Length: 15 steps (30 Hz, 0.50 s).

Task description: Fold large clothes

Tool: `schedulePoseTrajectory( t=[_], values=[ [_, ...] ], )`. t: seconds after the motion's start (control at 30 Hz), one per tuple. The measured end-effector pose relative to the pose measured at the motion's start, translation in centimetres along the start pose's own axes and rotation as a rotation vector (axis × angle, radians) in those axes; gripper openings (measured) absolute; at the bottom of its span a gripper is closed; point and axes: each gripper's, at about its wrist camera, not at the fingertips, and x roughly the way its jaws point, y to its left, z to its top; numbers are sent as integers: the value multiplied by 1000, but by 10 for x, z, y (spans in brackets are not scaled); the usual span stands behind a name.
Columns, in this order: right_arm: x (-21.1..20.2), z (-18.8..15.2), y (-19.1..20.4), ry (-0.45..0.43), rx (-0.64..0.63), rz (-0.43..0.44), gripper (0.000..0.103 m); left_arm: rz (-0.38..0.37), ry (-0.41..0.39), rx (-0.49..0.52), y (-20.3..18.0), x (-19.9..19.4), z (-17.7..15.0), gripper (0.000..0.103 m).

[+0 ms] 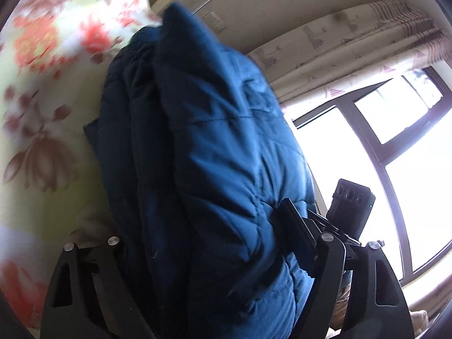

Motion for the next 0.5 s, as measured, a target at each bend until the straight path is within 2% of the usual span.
schedulePoseTrajectory(
  t=[0.13, 0.23, 0.33, 0.43, 0.47, 0.5],
  values=[
    [-28, 31, -25, -108, -36, -105, 61, 8, -38, 94, -42, 37, 26, 72],
    [-47, 57, -52, -171, -51, -177, 60, -19, -47, 118, -64, 82, 63, 72],
    [-67, 83, -95, -231, -46, -222, 60, -46, -47, 112, -76, 127, 100, 71],
    [-63, 98, -152, -193, 25, -277, 62, 1, -39, 105, -82, 177, 127, 70],
    [-56, 97, -169, -153, 66, -305, 63, 41, -12, 82, -77, 198, 131, 70],
    [-43, 94, -188, -69, 109, -361, 66, 102, 36, 51, -68, 222, 130, 71]
  ],
)
